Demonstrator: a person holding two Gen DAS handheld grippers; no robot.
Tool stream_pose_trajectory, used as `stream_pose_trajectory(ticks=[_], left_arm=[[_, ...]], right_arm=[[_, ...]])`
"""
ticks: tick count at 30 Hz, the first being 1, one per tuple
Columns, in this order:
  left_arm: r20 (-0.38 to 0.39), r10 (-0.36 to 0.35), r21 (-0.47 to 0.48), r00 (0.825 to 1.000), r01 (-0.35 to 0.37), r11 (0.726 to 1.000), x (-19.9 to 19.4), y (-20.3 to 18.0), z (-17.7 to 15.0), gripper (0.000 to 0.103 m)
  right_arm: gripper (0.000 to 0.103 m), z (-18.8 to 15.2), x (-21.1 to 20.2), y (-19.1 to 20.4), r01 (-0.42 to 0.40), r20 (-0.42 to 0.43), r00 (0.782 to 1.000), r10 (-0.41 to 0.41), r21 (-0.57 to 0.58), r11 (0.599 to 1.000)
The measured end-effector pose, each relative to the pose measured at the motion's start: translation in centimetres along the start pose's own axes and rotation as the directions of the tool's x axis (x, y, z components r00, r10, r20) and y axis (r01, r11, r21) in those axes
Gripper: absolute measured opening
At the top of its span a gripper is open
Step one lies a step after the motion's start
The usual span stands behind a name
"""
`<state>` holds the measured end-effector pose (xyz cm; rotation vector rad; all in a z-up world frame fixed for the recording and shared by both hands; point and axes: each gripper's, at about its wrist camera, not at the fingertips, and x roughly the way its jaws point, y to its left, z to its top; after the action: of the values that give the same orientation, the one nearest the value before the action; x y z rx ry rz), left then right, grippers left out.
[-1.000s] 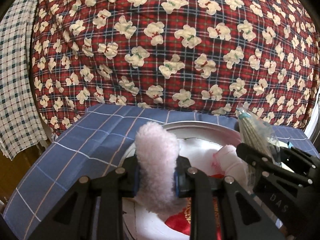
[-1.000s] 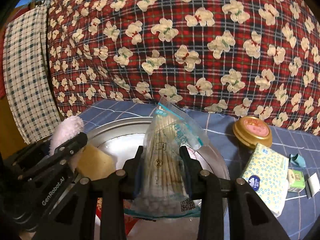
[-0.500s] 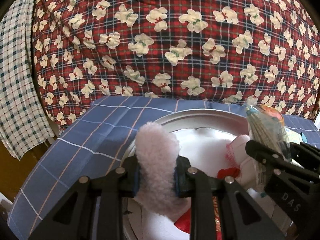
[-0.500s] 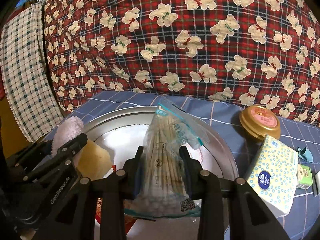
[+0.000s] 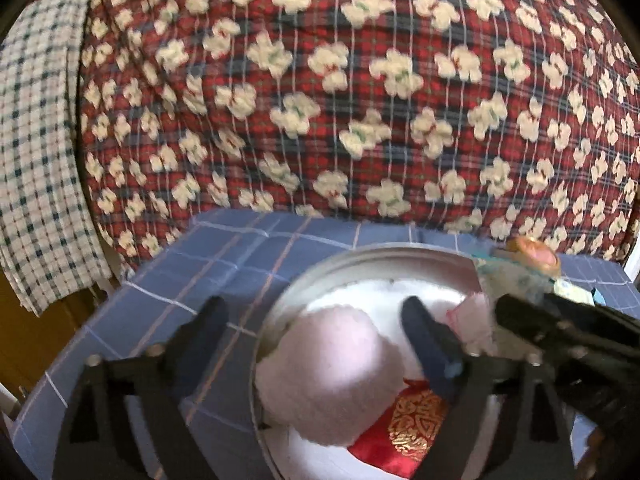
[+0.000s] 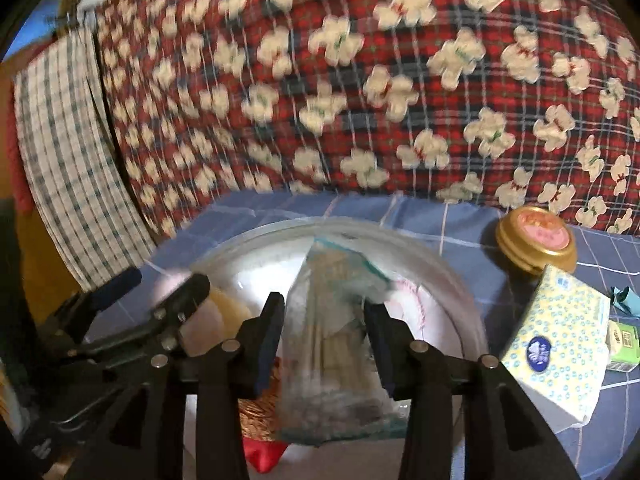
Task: Organize soft objects
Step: 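Carry the pink puff and cotton swab bag over the tin and release both, then move both tools back toward the white sponge block and teal cloth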
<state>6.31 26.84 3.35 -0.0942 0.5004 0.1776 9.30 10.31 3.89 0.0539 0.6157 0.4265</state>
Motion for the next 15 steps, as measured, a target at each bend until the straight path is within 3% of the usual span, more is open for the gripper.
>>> stream_pose_trajectory(ticks=[1, 4, 8, 15], left_arm=[[0.016, 0.004, -0.003, 1.0, -0.004, 1.0, -0.3, 0.1, 0.1, 0.102], [0.048, 0.027, -0.024, 0.998, -0.026, 0.999, -1.0, 0.5, 0.4, 0.103], [0.034, 0.05, -0.04, 0.998, -0.049, 0.998, -0.9, 0.9, 0.3, 0.103], [0.019, 0.055, -0.051, 0.998, -0.054, 0.997, -0.8, 1.2, -0.2, 0.103]], right_arm=[[0.051, 0.1, -0.8, -0.3, -0.023, 0.031, 0.999, 0.022, 0.015, 1.0], [0.075, 0.1, -3.1, -1.0, -0.026, 0.136, 0.991, 0.021, 0.039, 0.999], [0.076, -0.1, -5.3, -2.4, -0.023, 0.234, 0.972, 0.003, 0.082, 0.996], [0.076, -1.5, -5.5, -4.7, 0.105, 0.247, 0.959, -0.137, 0.138, 0.985]])
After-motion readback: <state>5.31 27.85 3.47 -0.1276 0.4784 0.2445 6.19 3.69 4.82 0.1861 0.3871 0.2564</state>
